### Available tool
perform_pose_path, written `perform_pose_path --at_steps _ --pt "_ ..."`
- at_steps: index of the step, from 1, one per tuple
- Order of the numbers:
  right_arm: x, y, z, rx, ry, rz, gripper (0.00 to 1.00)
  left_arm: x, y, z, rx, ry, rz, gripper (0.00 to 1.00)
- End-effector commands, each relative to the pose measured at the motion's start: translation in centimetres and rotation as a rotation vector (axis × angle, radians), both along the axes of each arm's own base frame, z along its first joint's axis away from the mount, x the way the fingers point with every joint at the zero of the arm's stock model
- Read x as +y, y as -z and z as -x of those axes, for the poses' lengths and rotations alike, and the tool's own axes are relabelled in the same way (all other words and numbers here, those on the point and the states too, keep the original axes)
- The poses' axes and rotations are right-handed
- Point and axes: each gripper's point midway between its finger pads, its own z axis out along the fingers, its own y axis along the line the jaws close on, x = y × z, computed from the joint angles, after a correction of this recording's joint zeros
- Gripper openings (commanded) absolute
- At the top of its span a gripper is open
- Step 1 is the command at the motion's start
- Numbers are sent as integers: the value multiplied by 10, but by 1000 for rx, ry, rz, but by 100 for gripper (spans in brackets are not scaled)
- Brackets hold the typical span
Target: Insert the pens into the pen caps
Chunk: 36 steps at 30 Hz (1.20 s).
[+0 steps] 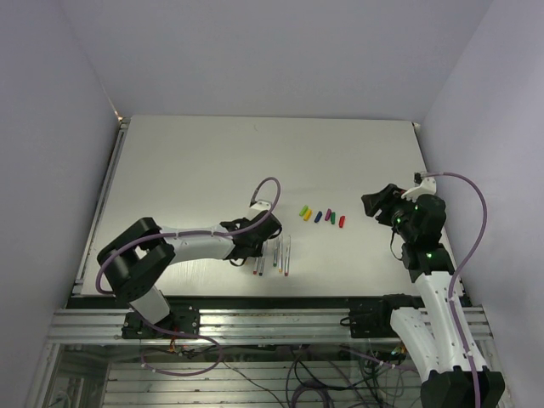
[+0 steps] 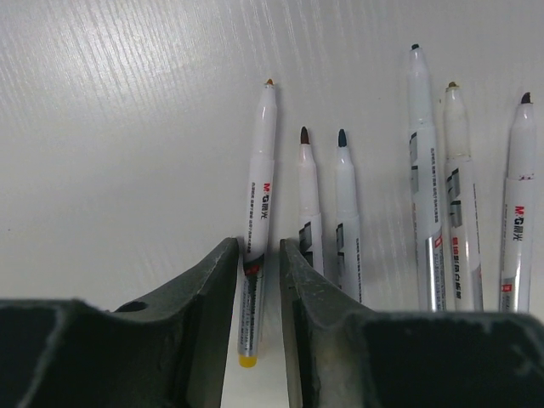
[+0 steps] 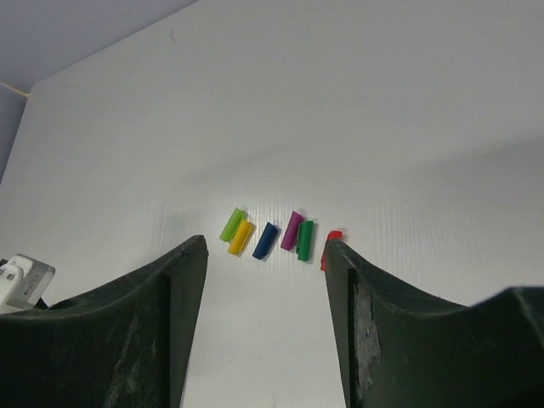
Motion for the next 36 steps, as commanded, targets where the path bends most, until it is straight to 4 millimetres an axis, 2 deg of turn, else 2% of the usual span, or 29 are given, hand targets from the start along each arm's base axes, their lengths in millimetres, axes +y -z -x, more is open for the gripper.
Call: perform_pose_path --at_steps 1,7,9,12,17,22,27,31,36 --pt "3 -18 -2 -42 -19 10 58 33 27 42 178 15 -120 38" --pt "5 -14 -4 -37 -27 -1 58 38 31 46 199 20 -149 33" --pt "5 -13 -5 -33 -31 0 58 38 33 47 210 20 -152 19" --pt "4 -12 -5 -24 -30 11 59 38 38 50 228 25 -150 8" --pt "4 -6 -5 1 -37 22 58 39 48 51 240 19 -165 7" --pt "13 -1 -8 30 -58 39 52 35 32 37 154 13 -132 7" --pt "43 3 -14 50 -82 93 50 33 6 17 63 -7 -86 7" --pt "84 19 -19 96 -131 157 48 34 -11 3 34 -30 -4 7" --pt "124 41 -34 152 -188 185 43 45 -30 -10 -10 -59 55 7"
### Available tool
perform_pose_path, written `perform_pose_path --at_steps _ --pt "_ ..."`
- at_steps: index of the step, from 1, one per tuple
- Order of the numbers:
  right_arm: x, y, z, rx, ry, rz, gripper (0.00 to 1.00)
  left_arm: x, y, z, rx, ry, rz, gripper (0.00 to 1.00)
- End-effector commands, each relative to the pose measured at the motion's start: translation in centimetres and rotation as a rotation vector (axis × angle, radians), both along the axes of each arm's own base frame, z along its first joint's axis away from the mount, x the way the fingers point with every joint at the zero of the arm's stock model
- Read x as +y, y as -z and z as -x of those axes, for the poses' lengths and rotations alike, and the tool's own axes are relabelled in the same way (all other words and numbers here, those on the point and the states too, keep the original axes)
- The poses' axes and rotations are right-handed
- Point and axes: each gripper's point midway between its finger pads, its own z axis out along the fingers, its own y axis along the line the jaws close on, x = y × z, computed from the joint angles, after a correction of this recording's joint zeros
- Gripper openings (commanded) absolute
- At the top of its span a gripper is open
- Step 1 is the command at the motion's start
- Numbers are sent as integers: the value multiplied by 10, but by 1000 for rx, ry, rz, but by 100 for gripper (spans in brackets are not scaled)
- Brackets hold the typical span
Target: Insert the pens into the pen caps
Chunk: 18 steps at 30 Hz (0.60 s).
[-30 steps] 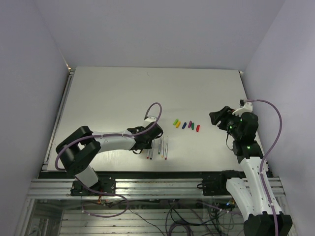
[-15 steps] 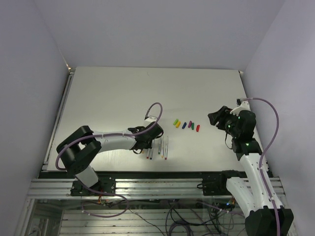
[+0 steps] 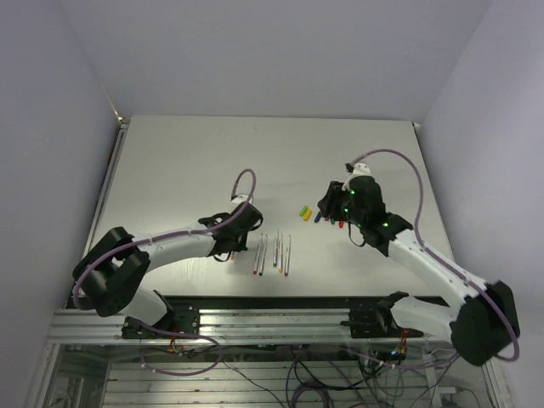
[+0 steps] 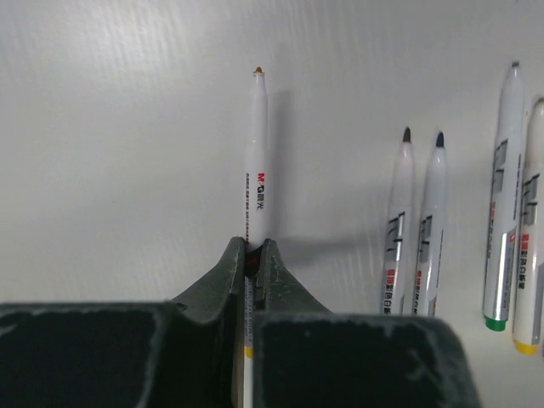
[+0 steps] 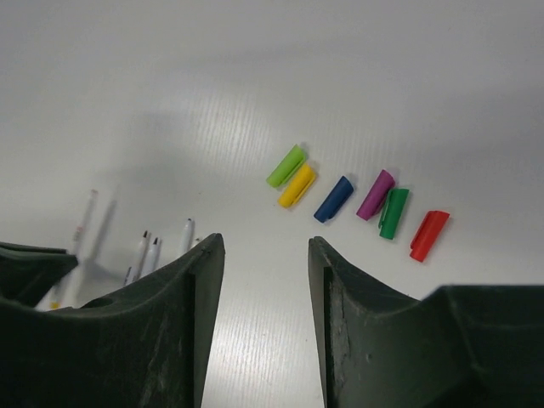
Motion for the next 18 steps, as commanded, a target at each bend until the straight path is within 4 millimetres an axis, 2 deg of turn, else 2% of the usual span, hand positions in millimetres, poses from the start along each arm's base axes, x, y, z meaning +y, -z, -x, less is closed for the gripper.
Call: perform_pose_path --at_steps 1,2,4,5,10,11,18 --pt "20 1 -24 -15 37 29 43 6 -18 -8 -37 1 43 7" --pt "25 11 -29 14 33 54 43 8 -20 -9 -44 -3 45 7" --pt "36 16 -37 32 25 84 43 9 -21 -10 -52 -10 61 7" --pt "42 27 -40 58 21 112 42 9 -20 -10 -51 -11 71 7" --pt "61 45 -59 99 37 179 38 9 -18 -7 -49 -8 109 7" --pt "66 42 -66 97 45 175 38 8 -19 -7 -52 -5 114 7" --pt "74 71 -71 177 69 188 36 8 -33 -10 -121 -2 173 7"
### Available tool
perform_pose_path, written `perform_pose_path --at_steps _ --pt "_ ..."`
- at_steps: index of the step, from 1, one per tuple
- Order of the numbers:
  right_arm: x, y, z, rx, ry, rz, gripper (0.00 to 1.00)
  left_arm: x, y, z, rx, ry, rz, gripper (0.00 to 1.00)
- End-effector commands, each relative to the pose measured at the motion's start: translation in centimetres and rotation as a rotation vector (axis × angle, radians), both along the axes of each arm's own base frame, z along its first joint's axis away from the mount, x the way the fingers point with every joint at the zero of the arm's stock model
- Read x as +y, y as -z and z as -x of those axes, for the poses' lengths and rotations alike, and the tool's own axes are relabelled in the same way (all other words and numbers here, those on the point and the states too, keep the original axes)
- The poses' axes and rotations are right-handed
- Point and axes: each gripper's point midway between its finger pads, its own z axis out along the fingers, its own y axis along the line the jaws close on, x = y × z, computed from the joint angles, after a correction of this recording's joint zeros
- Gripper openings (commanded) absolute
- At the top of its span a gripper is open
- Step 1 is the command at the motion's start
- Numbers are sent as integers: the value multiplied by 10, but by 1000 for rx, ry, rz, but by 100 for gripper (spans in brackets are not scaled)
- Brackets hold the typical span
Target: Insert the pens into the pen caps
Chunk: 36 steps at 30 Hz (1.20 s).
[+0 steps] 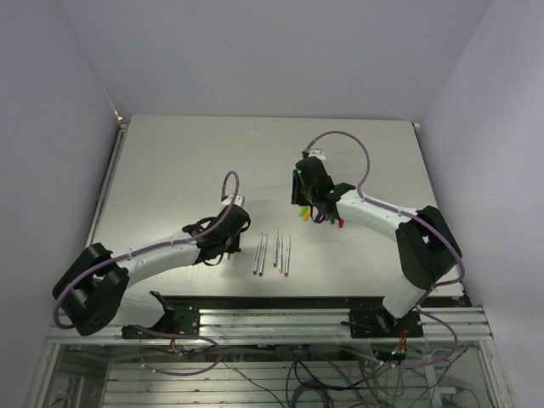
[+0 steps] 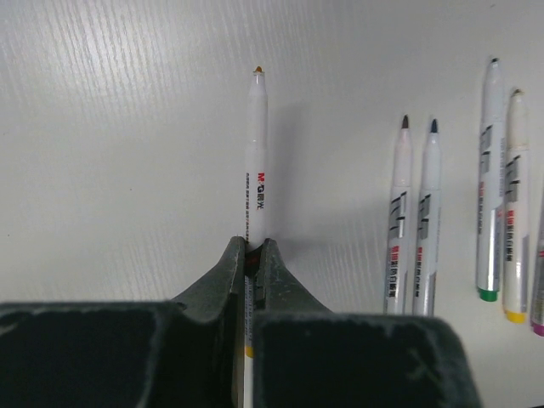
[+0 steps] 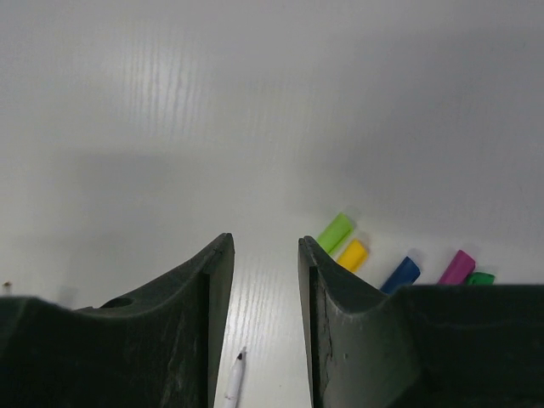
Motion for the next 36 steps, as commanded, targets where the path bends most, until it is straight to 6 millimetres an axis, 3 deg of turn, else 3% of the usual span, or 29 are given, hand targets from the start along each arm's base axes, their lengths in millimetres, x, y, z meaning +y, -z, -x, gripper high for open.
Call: perform_pose_path --at_steps 1,14,20,36 --pt "-2 12 -1 36 55 8 36 -11 -20 -9 -82 19 89 7" --pt "-2 47 12 118 83 8 36 -17 -19 -14 -75 67 57 7" --pt "-9 62 16 150 112 43 43 -18 -16 -13 -64 71 60 7" --pt "-14 75 15 170 146 74 49 -20 -3 -11 -27 83 42 7"
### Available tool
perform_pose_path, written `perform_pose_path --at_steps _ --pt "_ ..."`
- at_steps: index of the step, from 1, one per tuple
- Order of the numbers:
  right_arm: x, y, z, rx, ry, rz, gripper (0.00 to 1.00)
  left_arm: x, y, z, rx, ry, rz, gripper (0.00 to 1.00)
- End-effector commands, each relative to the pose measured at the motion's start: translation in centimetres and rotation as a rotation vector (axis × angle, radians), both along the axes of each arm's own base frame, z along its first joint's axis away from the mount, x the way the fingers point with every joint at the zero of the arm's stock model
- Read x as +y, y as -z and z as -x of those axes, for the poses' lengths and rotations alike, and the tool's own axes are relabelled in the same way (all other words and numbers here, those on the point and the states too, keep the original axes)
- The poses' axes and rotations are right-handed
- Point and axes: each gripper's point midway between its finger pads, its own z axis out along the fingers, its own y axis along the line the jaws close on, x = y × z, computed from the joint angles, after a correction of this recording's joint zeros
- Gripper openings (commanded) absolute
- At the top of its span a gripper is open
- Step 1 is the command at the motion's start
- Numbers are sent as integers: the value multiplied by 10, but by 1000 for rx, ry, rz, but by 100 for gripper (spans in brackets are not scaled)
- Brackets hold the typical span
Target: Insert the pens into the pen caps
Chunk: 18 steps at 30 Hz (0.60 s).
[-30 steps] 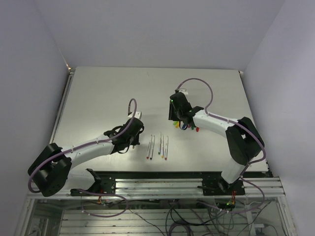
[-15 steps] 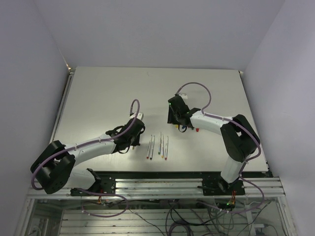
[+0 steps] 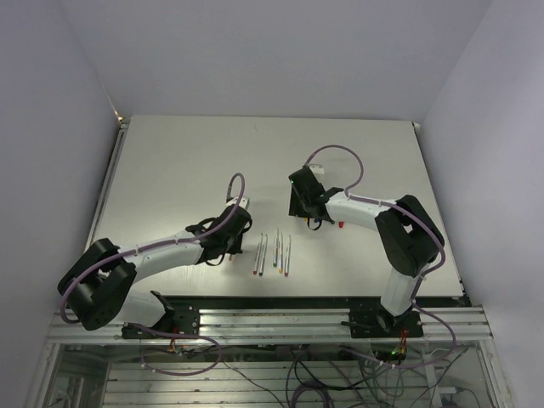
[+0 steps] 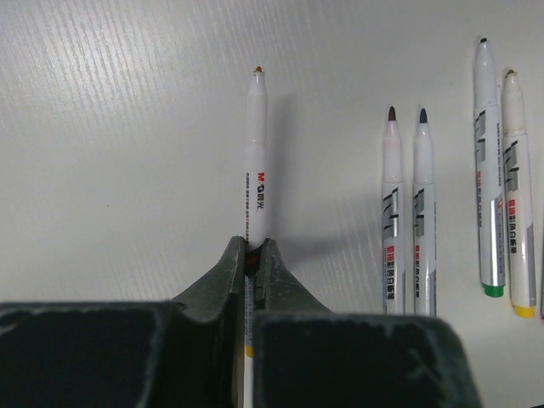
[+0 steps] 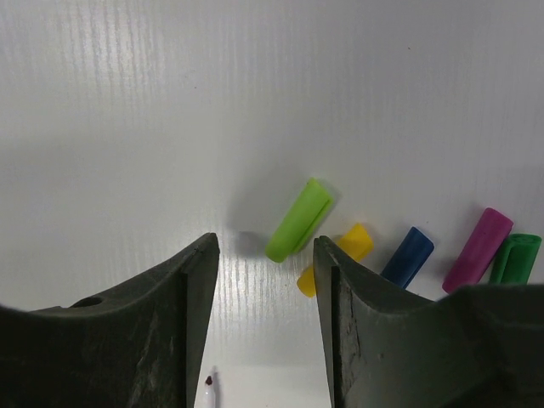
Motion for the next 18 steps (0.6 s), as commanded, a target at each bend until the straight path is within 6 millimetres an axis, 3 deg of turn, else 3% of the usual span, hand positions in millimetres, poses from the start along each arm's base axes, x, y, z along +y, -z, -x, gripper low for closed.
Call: perform_pose_path --at_steps 1,18 --pt "-5 7 -1 7 29 33 49 -11 -9 -9 -19 12 35 7" --pt "-4 13 -12 4 34 67 49 -11 -7 -10 -19 12 32 7"
